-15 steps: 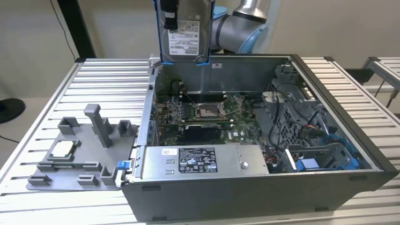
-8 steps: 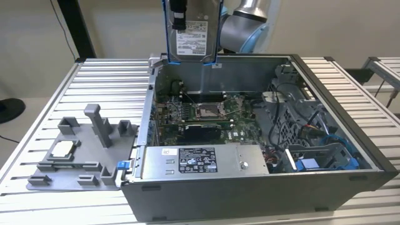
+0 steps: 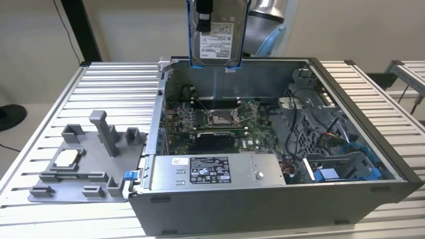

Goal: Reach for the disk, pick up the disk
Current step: 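Pick up the disk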

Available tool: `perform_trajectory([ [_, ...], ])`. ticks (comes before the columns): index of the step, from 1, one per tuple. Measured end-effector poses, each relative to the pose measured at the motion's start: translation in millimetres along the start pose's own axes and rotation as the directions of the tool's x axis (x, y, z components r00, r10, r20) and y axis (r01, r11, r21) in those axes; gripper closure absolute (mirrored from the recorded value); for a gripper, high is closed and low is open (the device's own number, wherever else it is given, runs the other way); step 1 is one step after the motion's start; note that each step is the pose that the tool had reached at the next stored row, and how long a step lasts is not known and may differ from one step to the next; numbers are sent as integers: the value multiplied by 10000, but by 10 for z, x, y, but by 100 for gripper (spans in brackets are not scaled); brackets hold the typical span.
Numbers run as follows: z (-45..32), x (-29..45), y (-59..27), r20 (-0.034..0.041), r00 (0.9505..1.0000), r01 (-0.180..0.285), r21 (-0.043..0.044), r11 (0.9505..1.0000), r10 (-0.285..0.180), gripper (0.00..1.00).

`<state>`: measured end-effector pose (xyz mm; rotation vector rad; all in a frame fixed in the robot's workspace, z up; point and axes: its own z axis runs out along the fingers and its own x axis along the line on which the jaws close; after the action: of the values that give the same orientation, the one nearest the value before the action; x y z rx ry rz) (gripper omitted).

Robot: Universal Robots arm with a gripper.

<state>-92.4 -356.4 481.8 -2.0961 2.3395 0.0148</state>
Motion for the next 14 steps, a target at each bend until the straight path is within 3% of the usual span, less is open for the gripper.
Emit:
perform_trajectory([
  [14,7,-51,-468,0,10000,1,0,10000,-1,100],
])
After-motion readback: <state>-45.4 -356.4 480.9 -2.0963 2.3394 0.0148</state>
